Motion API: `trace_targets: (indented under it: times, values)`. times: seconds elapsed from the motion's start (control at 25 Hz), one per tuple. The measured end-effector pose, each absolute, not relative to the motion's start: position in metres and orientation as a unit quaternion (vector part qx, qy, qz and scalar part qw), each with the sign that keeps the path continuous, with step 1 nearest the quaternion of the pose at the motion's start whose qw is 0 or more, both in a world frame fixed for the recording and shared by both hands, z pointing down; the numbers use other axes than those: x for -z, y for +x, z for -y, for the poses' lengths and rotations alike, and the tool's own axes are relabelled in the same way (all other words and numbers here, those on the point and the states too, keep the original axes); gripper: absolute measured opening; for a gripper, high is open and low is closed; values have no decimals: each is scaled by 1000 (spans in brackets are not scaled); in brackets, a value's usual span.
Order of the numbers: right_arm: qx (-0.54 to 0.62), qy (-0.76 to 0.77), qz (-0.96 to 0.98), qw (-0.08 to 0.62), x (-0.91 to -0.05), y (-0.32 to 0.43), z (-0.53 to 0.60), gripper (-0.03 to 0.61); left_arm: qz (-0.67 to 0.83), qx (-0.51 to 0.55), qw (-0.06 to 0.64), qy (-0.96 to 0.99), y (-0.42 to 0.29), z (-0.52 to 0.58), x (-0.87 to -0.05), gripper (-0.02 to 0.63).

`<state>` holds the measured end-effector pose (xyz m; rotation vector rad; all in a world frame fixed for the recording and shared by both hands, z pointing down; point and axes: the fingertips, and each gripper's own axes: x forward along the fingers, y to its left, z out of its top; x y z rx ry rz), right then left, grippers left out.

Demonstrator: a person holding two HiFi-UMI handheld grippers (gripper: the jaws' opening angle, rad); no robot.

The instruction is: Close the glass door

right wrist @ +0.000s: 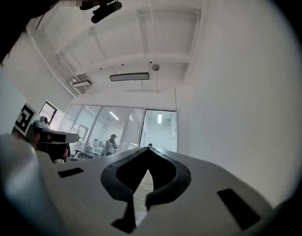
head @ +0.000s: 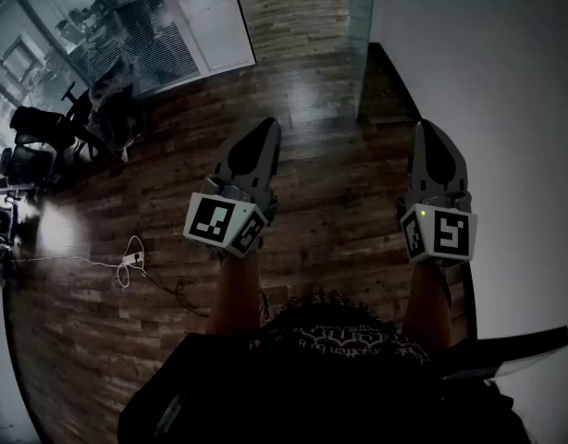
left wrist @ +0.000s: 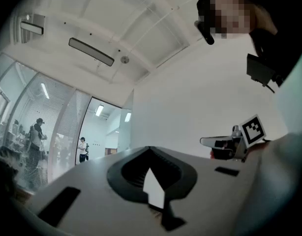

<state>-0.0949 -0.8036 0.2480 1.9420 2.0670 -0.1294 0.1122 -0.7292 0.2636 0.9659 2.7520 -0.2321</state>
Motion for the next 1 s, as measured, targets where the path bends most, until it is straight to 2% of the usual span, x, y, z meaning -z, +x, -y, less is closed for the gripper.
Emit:
trace_targets:
  times: [0.6,0.8,1.0]
  values:
    - [35,681,-716,148,-254,-102,803,3,-941,89,85,315,98,735,-272,2]
    - [43,686,-713,139,-257,-113,805,3,-940,89,111,310,91,739,-265,2]
    - [39,697,-702,139,-258,-131,807,3,-939,78,106,318,75,738,-269,2]
